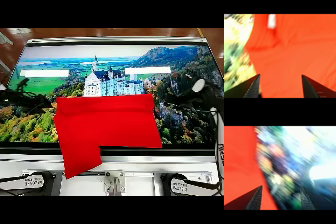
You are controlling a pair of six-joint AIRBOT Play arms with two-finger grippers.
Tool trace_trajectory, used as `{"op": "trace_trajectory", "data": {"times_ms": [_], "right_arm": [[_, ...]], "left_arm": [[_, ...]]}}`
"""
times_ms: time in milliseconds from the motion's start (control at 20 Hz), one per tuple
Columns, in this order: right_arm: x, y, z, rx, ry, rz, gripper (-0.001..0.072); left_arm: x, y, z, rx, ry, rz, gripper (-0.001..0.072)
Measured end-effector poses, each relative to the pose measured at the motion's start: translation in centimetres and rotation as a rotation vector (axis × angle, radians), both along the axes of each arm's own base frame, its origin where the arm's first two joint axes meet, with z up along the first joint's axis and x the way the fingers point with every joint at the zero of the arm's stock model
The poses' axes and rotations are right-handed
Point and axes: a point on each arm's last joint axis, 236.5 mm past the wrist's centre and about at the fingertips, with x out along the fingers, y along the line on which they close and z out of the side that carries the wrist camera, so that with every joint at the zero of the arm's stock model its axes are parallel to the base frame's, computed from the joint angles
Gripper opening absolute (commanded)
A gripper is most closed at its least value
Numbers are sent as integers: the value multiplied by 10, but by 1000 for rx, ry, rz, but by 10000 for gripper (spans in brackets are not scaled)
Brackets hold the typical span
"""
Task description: Fold the shirts.
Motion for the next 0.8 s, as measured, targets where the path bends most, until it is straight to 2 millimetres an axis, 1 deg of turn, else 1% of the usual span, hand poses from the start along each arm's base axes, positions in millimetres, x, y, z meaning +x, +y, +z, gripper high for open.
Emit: {"op": "trace_trajectory", "data": {"times_ms": [50,100,150,200,300,400,450,550,650,800], "right_arm": [[-19,-14,4,2,38,-6,589],[-40,-24,4,18,86,-12,589],[-59,-29,5,54,120,-24,589],[-72,-30,3,98,132,-38,589],[-96,-21,-1,187,164,-50,589],[-106,-7,-5,264,158,-55,589],[-110,0,-7,300,155,-58,589],[-110,11,-8,351,137,-62,589],[-107,21,-7,386,119,-65,589],[-101,29,-5,417,91,-67,589]], "left_arm": [[-16,9,3,0,14,15,607],[-36,13,1,-8,41,31,607],[-59,13,-5,-25,70,44,607],[-84,8,-14,-45,105,53,607],[-128,-5,-36,-86,163,67,604],[-156,-25,-52,-138,188,77,603],[-167,-34,-60,-162,197,84,603],[-177,-44,-69,-186,199,91,603],[-182,-49,-75,-197,198,94,602],[-184,-54,-83,-200,203,84,602]]}}
